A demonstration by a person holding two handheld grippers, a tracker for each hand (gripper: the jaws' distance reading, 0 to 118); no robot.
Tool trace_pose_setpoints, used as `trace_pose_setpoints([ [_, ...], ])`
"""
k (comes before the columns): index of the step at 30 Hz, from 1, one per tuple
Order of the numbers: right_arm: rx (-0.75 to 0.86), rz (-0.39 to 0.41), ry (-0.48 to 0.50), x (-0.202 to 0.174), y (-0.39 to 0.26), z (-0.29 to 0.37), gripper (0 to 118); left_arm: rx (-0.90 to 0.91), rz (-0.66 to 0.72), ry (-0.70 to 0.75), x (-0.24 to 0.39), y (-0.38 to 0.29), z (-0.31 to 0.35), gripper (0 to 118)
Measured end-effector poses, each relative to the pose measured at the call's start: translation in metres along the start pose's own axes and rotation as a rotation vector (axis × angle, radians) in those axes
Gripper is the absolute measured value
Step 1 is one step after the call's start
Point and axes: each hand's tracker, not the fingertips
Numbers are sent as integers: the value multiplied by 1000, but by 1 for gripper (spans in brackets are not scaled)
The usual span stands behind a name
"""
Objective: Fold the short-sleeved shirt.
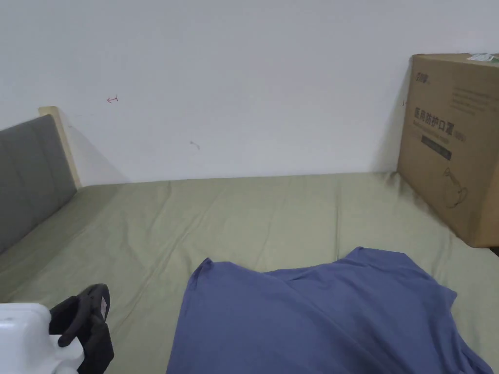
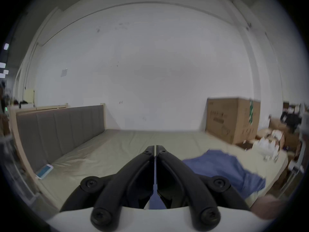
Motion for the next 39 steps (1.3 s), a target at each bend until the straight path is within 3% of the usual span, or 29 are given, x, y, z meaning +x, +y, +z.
trace_pose_setpoints([
  [4, -102, 37, 46, -8, -15, -9, 0, -556, -77, -106, -13, -18, -44, 2],
  [6, -195, 40, 73, -14, -28, -17, 0, -684, -58, -191, -18, -52, -61, 3],
  [7, -234, 41, 82, -17, -33, -20, 0, -717, -63, -188, -19, -67, -67, 12],
  [9, -281, 41, 101, -22, -45, -24, 0, -816, -92, -195, -18, -100, -81, 89],
  [10, -304, 38, 111, -24, -48, -26, 0, -876, -100, -194, -17, -115, -88, 112],
  [11, -319, 34, 114, -24, -53, -27, 0, -918, -104, -201, -16, -133, -92, 118],
  [17, -413, 49, 121, -22, -73, -34, 0, -951, -6, -167, -14, -182, -131, 114],
  [21, -454, 60, 114, -21, -80, -36, 0, -979, -155, -196, 6, -184, -143, 109],
  [23, -465, 63, 109, -19, -82, -37, 0, -960, -188, -213, 13, -178, -138, 96],
  [25, -471, 61, 104, -13, -87, -37, 0, -938, -187, -228, 17, -169, -131, 74],
  [27, -477, 59, 97, -8, -88, -38, 0, -884, -178, -207, 20, -159, -122, 31],
  [28, -483, 56, 90, -5, -88, -39, 0, -852, -157, -230, 19, -155, -119, 4],
  [35, -685, -64, -15, 66, -100, -64, 4, -718, 2, -226, 8, -124, -95, 1],
  [36, -740, -74, -21, 75, -105, -68, 25, -717, -8, -229, 8, -121, -94, 1],
  [37, -802, -86, -27, 86, -112, -74, 67, -709, -15, -227, 9, -120, -92, 1],
  [38, -883, -94, -48, 95, -122, -81, 117, -702, -28, -225, 9, -119, -92, 1],
  [39, -980, -91, -66, 103, -134, -87, 116, -696, -46, -224, 12, -116, -91, 1],
])
